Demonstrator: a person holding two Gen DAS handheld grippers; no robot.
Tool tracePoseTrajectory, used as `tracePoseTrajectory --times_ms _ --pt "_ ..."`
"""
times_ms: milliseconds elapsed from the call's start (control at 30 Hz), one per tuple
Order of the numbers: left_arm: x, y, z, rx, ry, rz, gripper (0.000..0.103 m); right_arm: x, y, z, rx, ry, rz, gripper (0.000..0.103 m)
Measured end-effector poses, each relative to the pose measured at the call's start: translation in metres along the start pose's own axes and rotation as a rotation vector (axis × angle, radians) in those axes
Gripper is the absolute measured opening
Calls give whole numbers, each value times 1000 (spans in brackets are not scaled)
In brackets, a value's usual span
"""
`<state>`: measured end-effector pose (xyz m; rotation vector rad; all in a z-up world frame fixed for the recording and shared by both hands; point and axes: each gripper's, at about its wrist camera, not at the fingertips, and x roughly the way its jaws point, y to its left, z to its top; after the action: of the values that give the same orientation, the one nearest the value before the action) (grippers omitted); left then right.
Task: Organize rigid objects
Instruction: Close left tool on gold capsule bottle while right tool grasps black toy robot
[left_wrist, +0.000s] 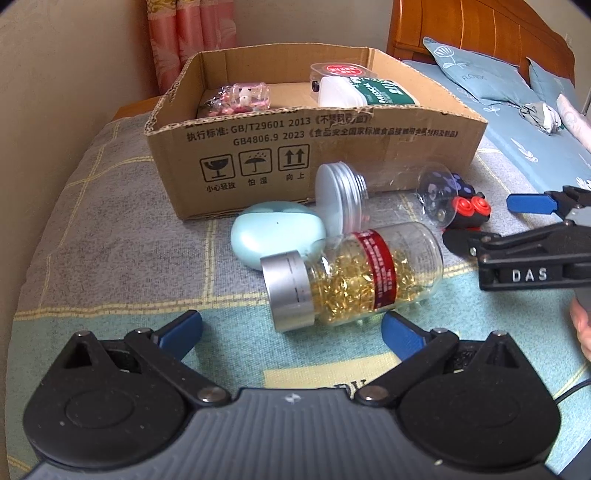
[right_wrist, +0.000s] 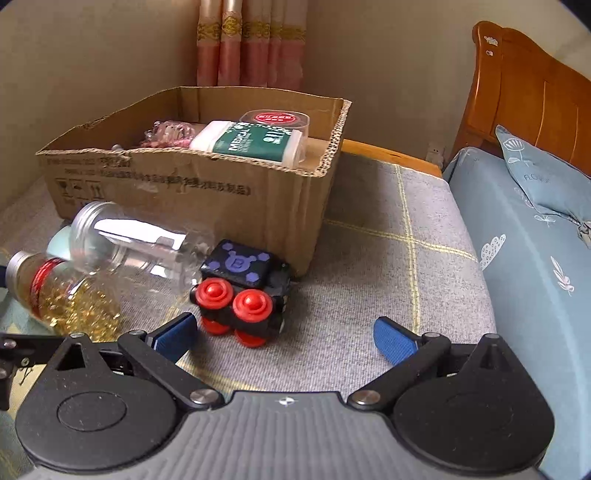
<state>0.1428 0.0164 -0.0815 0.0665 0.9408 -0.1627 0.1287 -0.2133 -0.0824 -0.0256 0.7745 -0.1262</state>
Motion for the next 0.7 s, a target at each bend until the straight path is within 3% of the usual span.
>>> tracePoseTrajectory --times_ms 300,700 --pt "-3 -11 1 15 18 -56 102 -3 -32 -10 88 18 -17 103" --pt "7 -24 15 -71 -4 -69 102 -5 -31 -14 86 -2 -20 103"
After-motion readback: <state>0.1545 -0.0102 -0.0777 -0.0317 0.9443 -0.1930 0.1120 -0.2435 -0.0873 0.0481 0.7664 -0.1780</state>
